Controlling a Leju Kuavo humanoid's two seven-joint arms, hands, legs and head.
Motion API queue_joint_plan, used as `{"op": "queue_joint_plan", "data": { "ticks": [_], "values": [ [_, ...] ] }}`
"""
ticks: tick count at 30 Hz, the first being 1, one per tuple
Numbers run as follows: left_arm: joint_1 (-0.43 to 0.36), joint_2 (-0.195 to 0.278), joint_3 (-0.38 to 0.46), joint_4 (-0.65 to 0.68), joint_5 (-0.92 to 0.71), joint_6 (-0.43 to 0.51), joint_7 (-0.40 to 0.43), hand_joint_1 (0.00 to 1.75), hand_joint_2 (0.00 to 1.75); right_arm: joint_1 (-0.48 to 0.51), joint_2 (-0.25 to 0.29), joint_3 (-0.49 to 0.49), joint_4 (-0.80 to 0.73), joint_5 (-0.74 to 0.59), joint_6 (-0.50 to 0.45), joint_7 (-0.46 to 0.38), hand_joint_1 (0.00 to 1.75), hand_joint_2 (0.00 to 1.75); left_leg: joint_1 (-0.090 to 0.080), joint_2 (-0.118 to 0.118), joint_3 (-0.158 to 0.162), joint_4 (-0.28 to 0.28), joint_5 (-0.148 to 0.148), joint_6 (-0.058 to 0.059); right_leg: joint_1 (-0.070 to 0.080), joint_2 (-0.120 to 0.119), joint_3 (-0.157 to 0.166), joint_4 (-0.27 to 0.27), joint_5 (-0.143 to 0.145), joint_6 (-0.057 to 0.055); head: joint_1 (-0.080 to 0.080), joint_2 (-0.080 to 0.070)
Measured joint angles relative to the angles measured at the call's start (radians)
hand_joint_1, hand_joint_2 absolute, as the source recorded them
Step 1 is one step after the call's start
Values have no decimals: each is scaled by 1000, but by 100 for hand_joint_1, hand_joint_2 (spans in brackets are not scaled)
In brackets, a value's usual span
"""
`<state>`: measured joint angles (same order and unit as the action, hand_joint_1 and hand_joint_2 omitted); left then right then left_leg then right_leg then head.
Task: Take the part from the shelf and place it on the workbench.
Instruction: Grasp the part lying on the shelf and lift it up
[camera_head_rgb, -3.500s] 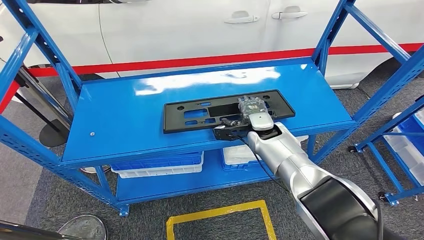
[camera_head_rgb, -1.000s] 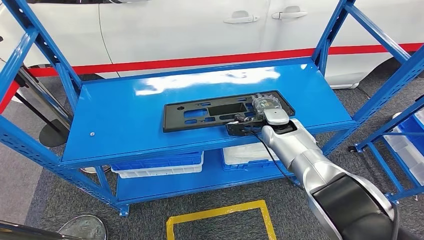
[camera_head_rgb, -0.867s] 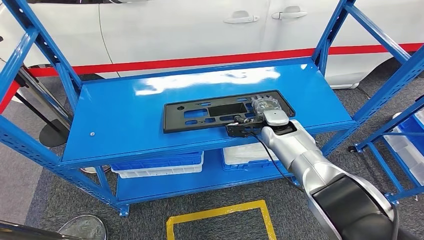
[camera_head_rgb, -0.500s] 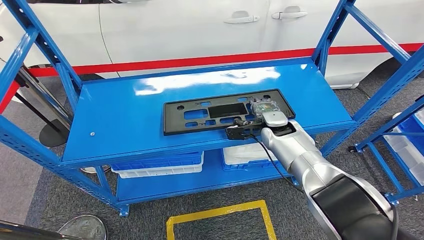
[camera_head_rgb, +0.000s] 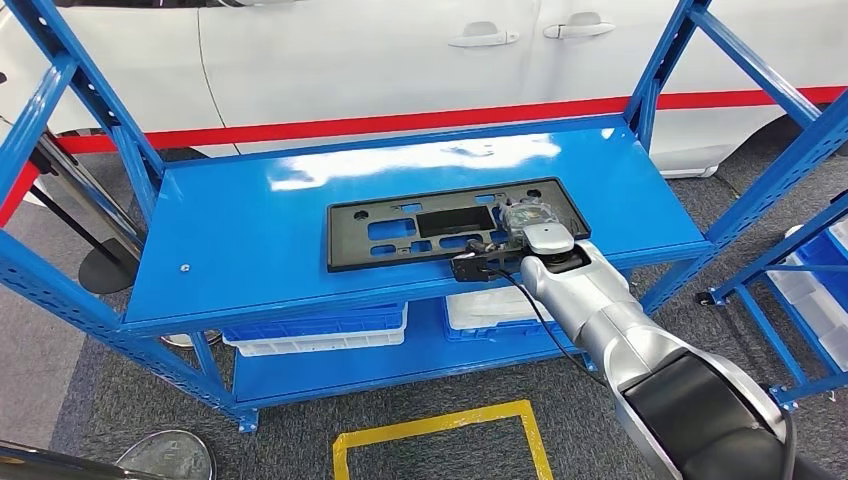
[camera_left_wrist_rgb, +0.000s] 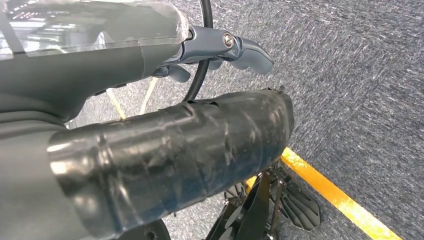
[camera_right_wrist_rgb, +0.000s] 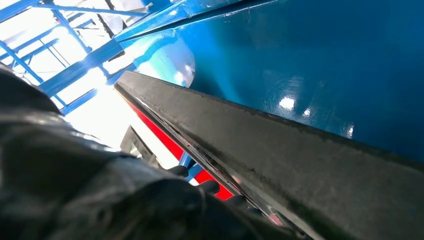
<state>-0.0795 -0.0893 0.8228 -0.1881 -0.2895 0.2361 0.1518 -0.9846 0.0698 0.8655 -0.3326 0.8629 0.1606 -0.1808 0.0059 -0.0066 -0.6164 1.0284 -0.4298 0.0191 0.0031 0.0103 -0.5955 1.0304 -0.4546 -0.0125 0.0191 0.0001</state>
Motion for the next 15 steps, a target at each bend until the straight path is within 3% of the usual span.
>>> {"op": "queue_joint_plan", "data": {
  "ticks": [15],
  "values": [
    [0, 3, 1, 0, -13, 1, -20, 0, 0, -12, 2, 0, -9, -12, 9, -4, 0, 0, 0, 0, 0, 0, 0, 0, -1, 0, 0, 0, 0, 0, 0, 0]
  ]
}}
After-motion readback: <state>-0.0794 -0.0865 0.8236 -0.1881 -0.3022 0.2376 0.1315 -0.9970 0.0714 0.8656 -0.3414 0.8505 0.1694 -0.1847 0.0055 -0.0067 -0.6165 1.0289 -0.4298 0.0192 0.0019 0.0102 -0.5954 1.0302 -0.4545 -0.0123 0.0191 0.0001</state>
